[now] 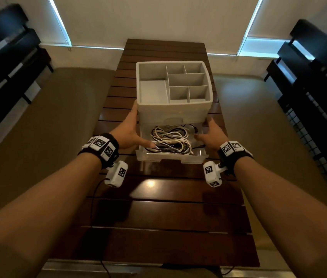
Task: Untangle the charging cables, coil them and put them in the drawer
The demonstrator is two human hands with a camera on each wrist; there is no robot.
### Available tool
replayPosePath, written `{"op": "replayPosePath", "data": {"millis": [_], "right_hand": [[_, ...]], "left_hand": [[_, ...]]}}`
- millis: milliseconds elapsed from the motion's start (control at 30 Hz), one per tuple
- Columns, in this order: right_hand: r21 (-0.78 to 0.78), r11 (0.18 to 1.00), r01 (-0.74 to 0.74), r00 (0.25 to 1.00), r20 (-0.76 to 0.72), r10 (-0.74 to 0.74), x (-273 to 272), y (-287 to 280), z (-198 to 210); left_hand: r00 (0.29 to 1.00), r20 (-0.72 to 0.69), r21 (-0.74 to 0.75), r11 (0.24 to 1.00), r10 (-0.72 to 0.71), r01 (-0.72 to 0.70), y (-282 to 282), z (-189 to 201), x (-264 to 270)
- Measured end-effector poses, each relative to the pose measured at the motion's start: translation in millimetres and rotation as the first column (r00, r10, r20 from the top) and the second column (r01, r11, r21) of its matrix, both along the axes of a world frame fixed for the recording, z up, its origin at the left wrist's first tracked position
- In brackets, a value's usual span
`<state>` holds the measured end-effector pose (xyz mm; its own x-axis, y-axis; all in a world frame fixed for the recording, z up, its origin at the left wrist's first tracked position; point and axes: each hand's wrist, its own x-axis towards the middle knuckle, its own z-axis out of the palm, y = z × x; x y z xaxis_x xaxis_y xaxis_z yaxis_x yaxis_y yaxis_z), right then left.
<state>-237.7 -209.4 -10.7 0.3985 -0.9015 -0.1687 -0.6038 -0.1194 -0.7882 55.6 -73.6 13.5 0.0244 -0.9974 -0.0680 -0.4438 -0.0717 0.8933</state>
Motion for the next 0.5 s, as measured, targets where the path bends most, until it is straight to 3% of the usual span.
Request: {"op": "replayPosePath", "data": {"millis": [167,300,433,500], "right_hand": [[-0.087,0.993,0.075,0.993,-0.082,-0.082,10,-7,5],[-0.098,0.987,0.128,0.983,-0.119,-0.139,18,-8,8],[0.034,0.998,0.055,0.995,-0.082,-0.052,6,-2,12],[-0.073,0.992,0.099,0.987,-0.119,-0.107,-4,9,15]], "left_hand": [[0.984,0.164,0.111,0.992,-0.071,0.053,6,-11,13],[0.979,0.181,0.133,0.989,-0.092,0.068,9,-11,15],[0.983,0.182,0.084,0.996,0.006,-0.022,22,-6,6],[0.965,0.216,-0.028,0.989,0.147,-0.145,37,-7,-8]]}}
